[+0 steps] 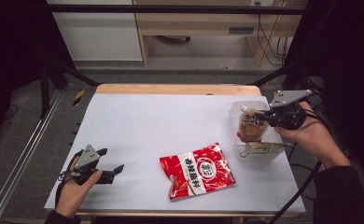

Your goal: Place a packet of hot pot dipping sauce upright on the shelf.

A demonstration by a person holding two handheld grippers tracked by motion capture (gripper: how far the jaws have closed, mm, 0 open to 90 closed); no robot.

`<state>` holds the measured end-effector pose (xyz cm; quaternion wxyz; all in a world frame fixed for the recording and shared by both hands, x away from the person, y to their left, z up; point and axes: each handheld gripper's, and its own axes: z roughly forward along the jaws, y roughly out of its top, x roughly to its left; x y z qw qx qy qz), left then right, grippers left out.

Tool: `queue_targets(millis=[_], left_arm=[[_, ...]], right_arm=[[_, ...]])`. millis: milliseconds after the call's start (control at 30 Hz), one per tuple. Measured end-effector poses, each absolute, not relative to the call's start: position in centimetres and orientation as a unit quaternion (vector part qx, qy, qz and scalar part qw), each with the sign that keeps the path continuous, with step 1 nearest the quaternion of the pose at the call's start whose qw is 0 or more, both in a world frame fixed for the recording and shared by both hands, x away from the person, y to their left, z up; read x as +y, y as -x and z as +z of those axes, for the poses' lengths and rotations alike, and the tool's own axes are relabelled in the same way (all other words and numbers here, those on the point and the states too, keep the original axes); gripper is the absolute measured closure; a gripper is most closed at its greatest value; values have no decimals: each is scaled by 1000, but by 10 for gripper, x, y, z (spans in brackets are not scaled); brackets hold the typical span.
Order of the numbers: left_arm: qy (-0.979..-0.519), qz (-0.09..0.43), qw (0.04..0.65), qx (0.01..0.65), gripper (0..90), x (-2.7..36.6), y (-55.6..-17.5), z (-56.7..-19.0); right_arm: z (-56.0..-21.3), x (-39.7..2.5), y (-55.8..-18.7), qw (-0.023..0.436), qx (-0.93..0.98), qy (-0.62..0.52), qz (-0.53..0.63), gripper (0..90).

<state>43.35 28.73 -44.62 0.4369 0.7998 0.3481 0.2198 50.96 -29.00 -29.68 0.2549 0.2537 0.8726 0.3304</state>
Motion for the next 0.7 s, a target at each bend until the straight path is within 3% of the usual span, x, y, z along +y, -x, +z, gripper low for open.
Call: queue_targets(millis=[700], left_arm=[[-800, 219, 437, 348, 93, 287, -434, -446]], right_arm=[[-328, -288, -519, 227, 877, -273, 324, 870]])
